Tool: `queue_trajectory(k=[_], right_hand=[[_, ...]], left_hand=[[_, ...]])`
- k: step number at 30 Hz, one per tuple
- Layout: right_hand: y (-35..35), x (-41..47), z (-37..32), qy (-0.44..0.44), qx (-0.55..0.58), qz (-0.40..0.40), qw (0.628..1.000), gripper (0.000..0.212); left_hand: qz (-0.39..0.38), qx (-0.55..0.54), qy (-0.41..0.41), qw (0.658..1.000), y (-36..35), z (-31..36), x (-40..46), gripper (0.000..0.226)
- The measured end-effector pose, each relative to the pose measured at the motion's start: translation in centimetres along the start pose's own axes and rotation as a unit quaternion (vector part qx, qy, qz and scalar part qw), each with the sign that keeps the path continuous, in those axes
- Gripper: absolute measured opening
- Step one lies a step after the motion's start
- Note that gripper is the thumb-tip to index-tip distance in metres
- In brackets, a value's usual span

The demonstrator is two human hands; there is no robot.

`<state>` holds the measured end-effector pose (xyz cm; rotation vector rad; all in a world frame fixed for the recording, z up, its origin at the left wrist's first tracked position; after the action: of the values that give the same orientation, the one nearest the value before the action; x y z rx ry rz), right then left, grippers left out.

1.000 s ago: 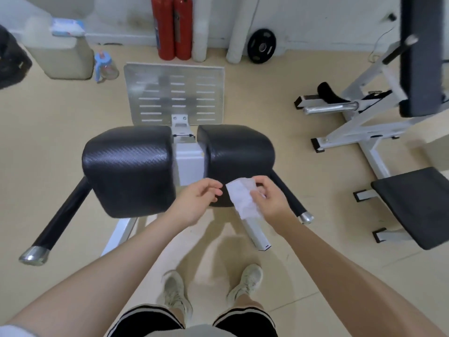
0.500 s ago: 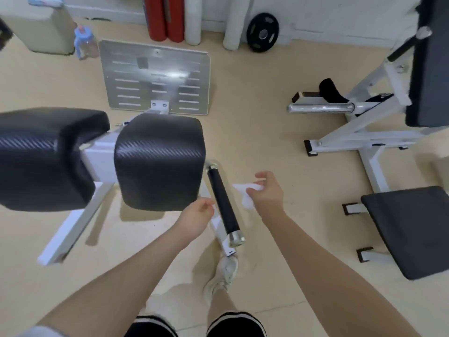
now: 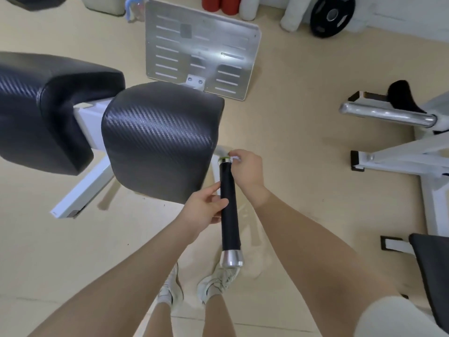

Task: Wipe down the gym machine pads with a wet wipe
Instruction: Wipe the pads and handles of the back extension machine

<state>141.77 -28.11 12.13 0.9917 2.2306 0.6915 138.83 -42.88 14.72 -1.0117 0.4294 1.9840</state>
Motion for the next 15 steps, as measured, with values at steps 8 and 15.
queue_trajectory(k=[8, 15], right_hand=[[2.2, -7.7, 2.1, 0.084, 0.067, -0.012, 0.994, 0.029], [3.6, -7.8, 1.3, 0.061, 0.063, 0.043, 0.995, 0.026]], left_hand=[[-0.028, -0.001, 0.003, 1.000, -0.3, 0.4, -0.5, 0.049], [-0.017, -0.001, 0.026, 1.000, -0.2, 0.6, -0.9, 0.051]])
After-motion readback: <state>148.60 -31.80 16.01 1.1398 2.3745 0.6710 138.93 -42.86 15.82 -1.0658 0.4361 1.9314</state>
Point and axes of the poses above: each hand's wrist, its own x-axis towards the middle knuckle, its own y-axis out of the back of the hand, z = x × y, the point moved 4 cm from there along x, towards the middle knuckle, and after that the axes turned 2 degrees about y, right-handed, at the moved point
